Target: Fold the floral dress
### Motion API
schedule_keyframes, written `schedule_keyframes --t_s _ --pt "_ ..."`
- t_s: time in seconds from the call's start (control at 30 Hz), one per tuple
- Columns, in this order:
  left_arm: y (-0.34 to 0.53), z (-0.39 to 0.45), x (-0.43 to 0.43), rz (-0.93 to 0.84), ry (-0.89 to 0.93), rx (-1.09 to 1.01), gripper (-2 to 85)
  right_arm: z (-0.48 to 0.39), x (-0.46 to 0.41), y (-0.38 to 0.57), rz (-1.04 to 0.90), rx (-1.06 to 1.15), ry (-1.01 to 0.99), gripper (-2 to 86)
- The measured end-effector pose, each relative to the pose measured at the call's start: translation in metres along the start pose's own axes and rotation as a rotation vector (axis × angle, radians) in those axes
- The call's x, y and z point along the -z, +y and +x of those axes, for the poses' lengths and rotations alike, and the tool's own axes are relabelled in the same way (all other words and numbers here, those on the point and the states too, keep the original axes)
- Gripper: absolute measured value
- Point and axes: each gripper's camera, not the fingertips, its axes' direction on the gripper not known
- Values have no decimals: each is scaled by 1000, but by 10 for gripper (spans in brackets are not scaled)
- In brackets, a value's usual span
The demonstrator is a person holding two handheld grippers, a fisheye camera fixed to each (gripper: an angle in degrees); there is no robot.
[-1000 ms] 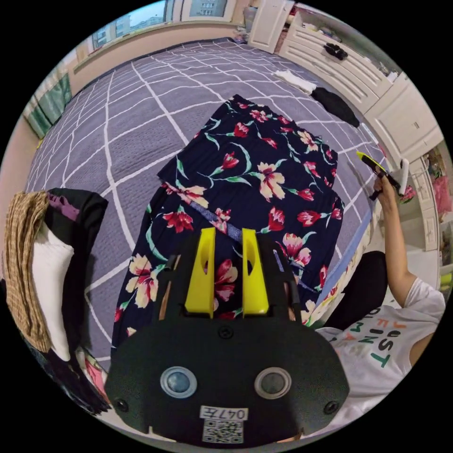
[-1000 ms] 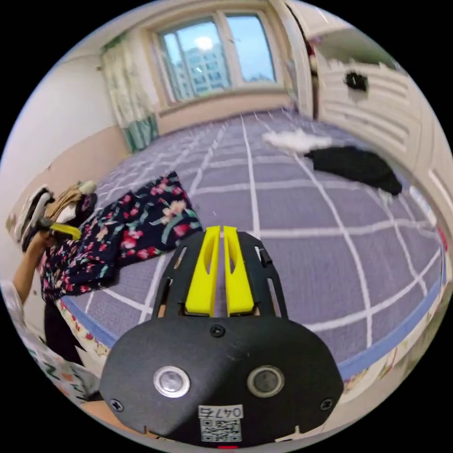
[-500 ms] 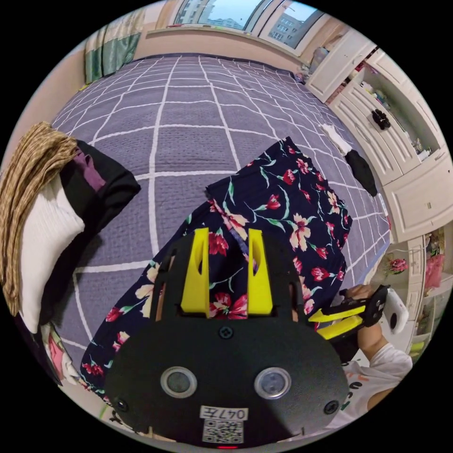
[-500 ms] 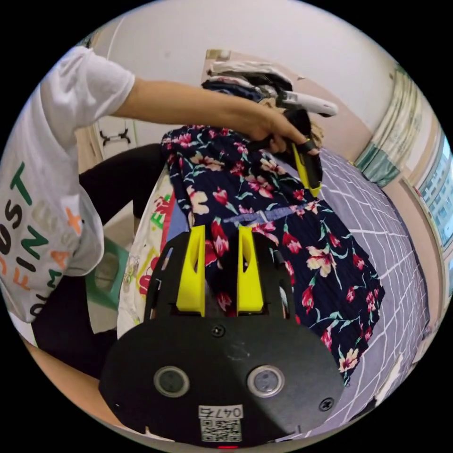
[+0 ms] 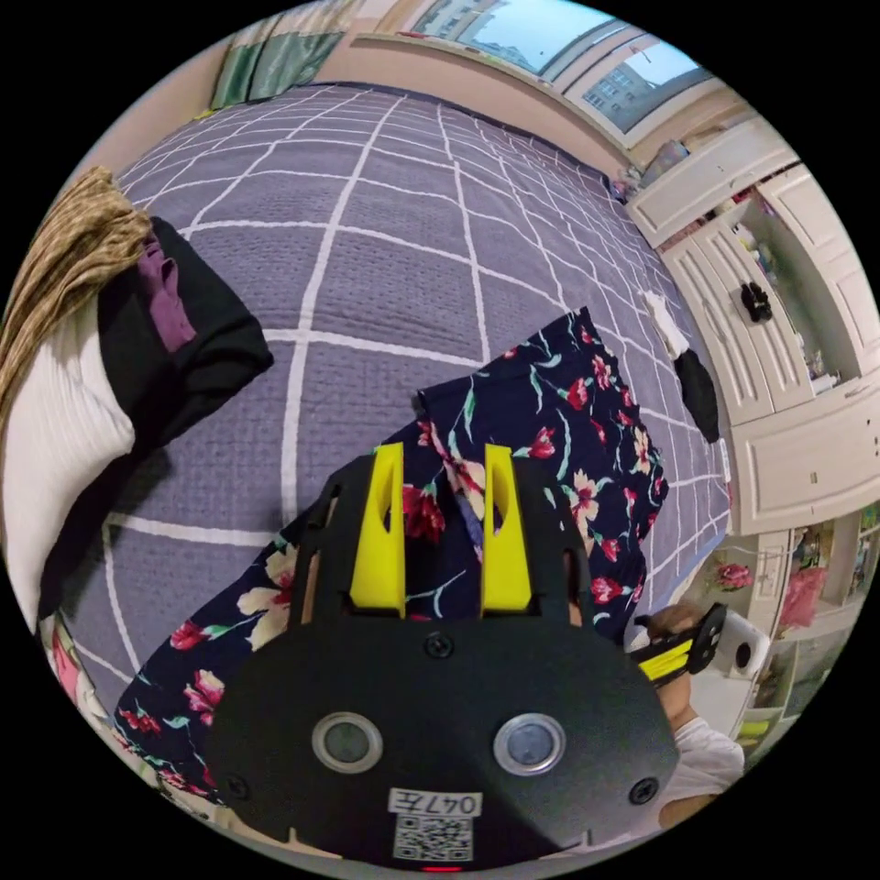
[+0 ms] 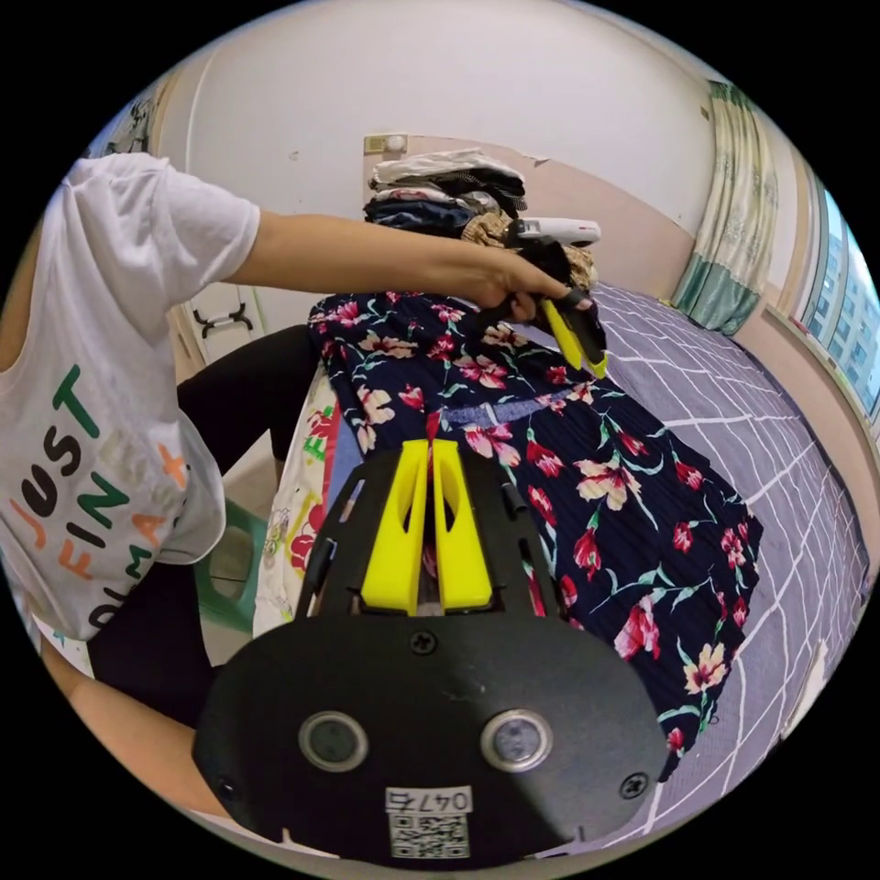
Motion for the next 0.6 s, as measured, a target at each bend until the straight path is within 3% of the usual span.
schedule_keyframes --t_s 0.17,0.23,0.47,0.6 --pt "-40 -10 -11 12 -32 92 94 -3 6 6 -3 7 18 -3" --pt "-52 -10 -25 -30 -74 98 11 -1 9 10 6 -1 19 -3" --pt "-61 13 -6 57 -107 19 -6 21 44 32 64 -60 101 -4" --pt "-81 41 1 40 -182 -55 4 52 92 75 166 -216 205 -4"
